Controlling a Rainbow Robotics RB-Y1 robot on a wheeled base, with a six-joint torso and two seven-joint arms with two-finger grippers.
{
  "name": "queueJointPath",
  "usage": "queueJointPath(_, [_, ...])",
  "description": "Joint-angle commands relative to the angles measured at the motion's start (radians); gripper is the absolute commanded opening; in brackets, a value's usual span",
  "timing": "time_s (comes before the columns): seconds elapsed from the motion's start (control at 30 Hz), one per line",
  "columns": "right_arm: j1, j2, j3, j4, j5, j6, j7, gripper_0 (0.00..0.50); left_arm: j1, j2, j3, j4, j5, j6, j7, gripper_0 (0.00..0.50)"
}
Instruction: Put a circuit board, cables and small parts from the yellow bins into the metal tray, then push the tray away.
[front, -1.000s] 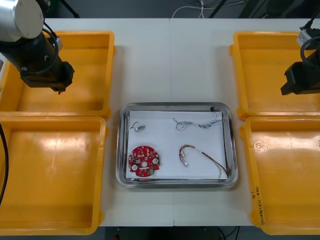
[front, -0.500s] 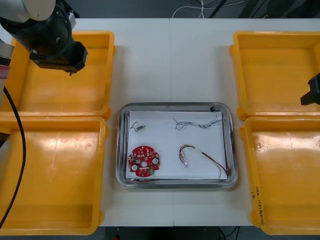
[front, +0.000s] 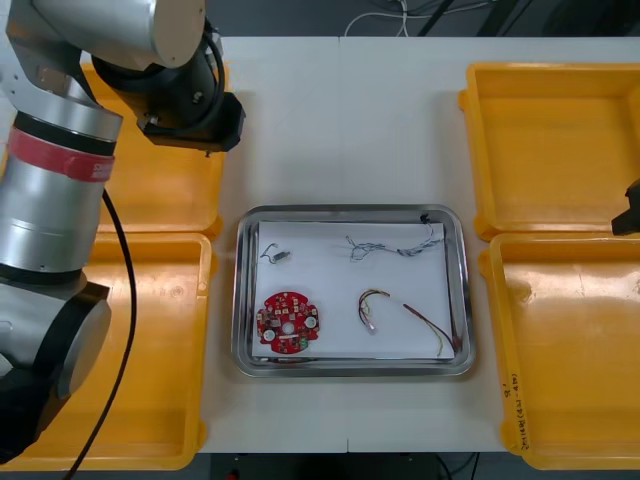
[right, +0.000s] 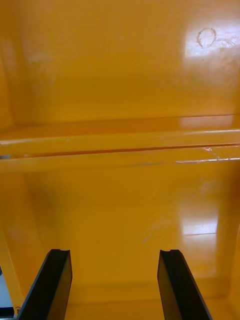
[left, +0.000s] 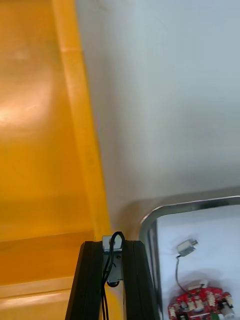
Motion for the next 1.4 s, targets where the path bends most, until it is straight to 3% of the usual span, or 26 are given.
queueJointPath(0.03, [0.025,-0.051,-0.043,-0.026,-0.005,-0.010,0.005,0.500,-0.055,-0.082,-0.052,-0.045,-0.050,0.008,0.120,0.000])
queueJointPath(0.33, [0.065,-0.051,-0.041,-0.060,-0.016,-0.019,0.002,0.500,-0.009,-0.147,-0.158,-0.080,-0.066,0.008,0.243,0.000])
queueJointPath(0.57, [0.113,-0.051,-0.043,-0.117,-0.005,-0.080,0.002,0.500,0.074,-0.145,-0.255,-0.114,-0.044,0.004,0.332,0.000])
queueJointPath(1.03, [0.127,-0.051,-0.049,-0.117,0.026,-0.051,-0.002,0.500,0.206,-0.136,-0.362,-0.116,-0.052,-0.171,0.369,0.000])
queueJointPath(1.4, [0.142,-0.051,-0.057,-0.097,0.023,-0.048,-0.012,0.500,0.265,-0.085,-0.419,-0.114,-0.050,-0.254,0.379,0.000])
